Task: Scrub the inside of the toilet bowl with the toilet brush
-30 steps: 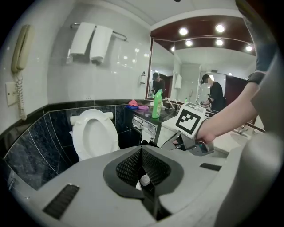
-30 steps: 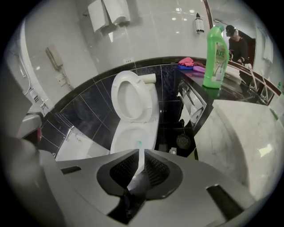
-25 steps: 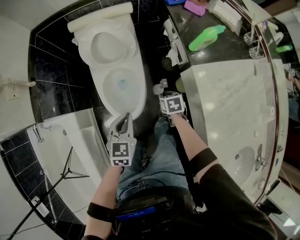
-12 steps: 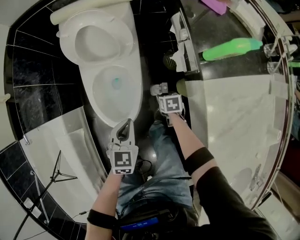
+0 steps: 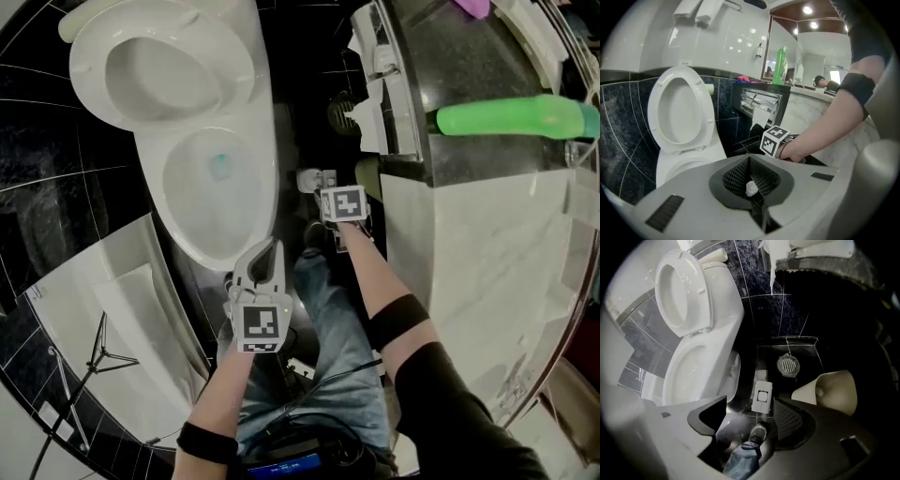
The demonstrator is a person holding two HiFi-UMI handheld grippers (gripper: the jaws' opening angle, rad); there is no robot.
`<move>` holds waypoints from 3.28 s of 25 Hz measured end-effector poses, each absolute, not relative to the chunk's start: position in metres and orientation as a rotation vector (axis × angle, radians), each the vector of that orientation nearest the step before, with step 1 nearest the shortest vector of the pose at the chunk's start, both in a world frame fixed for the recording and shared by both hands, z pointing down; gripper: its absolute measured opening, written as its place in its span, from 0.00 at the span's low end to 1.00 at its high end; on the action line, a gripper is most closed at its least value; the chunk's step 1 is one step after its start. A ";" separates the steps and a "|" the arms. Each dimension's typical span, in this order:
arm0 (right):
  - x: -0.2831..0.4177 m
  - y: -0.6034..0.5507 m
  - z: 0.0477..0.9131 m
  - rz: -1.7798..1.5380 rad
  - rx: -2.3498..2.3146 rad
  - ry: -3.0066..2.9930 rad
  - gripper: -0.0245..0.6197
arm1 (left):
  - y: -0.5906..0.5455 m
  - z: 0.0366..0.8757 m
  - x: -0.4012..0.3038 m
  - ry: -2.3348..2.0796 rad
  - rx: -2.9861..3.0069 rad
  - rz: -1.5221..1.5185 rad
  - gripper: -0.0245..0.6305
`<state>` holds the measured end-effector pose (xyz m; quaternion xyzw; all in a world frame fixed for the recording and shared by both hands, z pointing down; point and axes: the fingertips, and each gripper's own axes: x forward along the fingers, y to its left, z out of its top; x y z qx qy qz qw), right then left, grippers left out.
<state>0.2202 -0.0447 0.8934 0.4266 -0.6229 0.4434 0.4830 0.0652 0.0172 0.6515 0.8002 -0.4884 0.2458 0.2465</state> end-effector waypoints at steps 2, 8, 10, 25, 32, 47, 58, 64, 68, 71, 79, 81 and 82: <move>0.220 -0.045 0.909 1.086 1.021 -1.504 0.59 | 0.015 0.664 0.068 -1.328 2.182 0.669 0.04; 0.208 -0.057 0.938 1.147 1.007 -1.512 0.58 | 0.007 0.692 0.064 -1.336 2.171 0.672 0.04; 0.204 -0.059 0.945 1.176 0.995 -1.501 0.58 | 0.004 0.700 0.062 -1.342 2.158 0.671 0.04; 0.226 -0.068 1.000 1.160 0.963 -1.416 0.58 | -0.001 0.745 0.064 -1.355 2.069 0.646 0.04; 0.216 -0.073 1.007 1.153 0.949 -1.455 0.40 | -0.003 0.752 0.060 -1.363 2.057 0.650 0.04; 0.219 -0.070 0.995 1.056 0.934 -1.451 0.38 | 0.001 0.745 0.050 -1.375 2.063 0.652 0.04; 0.215 -0.064 0.951 1.041 0.943 -1.430 0.38 | 0.009 0.713 0.039 -1.375 2.106 0.663 0.04; 0.208 -0.058 0.894 1.033 0.948 -1.437 0.37 | 0.015 0.668 0.034 -1.371 2.162 0.660 0.04; 0.190 -0.052 0.850 1.057 0.933 -1.493 0.37 | 0.021 0.630 0.027 -1.378 2.187 0.665 0.04; 0.192 -0.045 0.810 1.020 0.938 -1.466 0.37 | 0.028 0.600 0.019 -1.392 2.192 0.662 0.04; 0.191 -0.019 0.710 0.960 0.924 -1.465 0.38 | 0.052 0.517 -0.004 -1.420 2.242 0.658 0.04; 0.180 -0.010 0.684 0.974 0.915 -1.499 0.38 | 0.058 0.499 -0.011 -1.421 2.264 0.666 0.04; 0.173 -0.008 0.671 0.975 0.913 -1.531 0.38 | 0.061 0.489 -0.016 -1.423 2.275 0.672 0.04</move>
